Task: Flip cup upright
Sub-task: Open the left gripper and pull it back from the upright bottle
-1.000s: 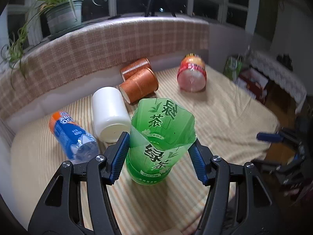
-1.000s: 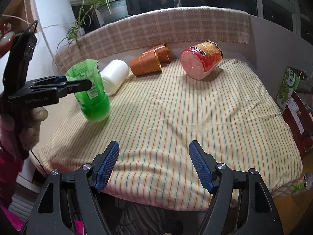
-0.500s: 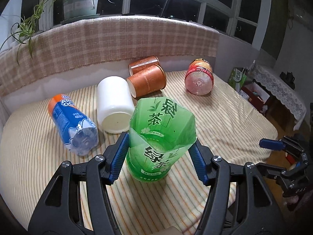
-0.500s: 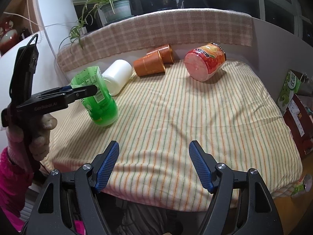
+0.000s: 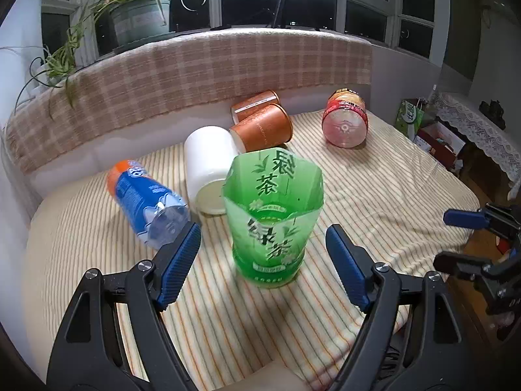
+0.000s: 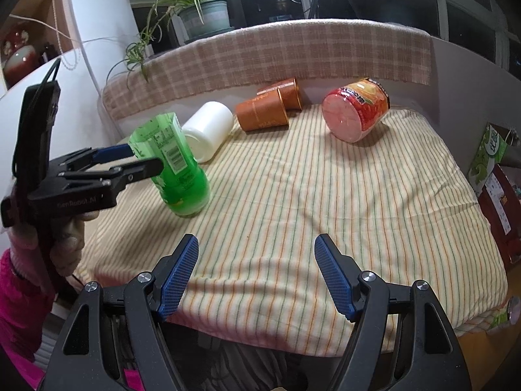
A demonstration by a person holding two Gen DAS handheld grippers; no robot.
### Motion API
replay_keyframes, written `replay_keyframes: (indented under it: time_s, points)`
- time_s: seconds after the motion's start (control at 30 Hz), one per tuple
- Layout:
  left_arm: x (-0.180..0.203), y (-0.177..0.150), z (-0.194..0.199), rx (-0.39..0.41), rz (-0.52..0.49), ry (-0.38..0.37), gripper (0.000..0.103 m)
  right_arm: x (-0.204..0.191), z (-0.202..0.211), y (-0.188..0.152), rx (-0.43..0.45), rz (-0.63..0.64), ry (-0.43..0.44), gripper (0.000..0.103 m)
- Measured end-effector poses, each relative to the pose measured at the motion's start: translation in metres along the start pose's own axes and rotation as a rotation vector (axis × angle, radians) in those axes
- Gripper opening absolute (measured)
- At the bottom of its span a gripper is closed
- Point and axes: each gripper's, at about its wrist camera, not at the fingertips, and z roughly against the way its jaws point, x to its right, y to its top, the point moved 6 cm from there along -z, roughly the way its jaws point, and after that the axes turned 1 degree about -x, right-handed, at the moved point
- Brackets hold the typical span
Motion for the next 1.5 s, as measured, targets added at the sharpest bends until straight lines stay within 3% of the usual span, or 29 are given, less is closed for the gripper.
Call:
replay_keyframes:
  time_s: [0.13, 0.17, 0.23, 0.47, 0.73, 0.87, 1.5]
  points:
    - [-0.006, -0.004, 0.015, 0.022, 0.012, 0.031, 0.084, -0.003, 0.005, 0.009, 0.037, -0.007, 0.002, 0.074]
    - [-0.007, -0.005, 0.019, 0.029, 0.013, 0.037, 0.092, -0.003, 0.006, 0.011, 0.046, -0.01, 0.001, 0.074]
    - [-0.009, -0.007, 0.031, 0.06, 0.021, 0.049, 0.098, -0.005, 0.007, 0.016, 0.062, -0.015, -0.002, 0.074]
    - [-0.014, -0.007, 0.062, 0.12, 0.051, 0.084, 0.099, -0.014, 0.007, 0.027, 0.097, -0.018, 0.0, 0.077]
    - [-0.034, 0.001, 0.107, 0.27, 0.185, 0.23, 0.102, -0.017, 0.016, 0.038, 0.162, -0.028, -0.031, 0.081]
    - [-0.038, 0.003, 0.121, 0.314, 0.206, 0.283, 0.102, -0.015, 0.018, 0.042, 0.183, -0.036, -0.058, 0.083]
    - [-0.042, 0.002, 0.133, 0.331, 0.204, 0.324, 0.102, -0.022, 0.014, 0.041, 0.185, -0.01, -0.05, 0.084]
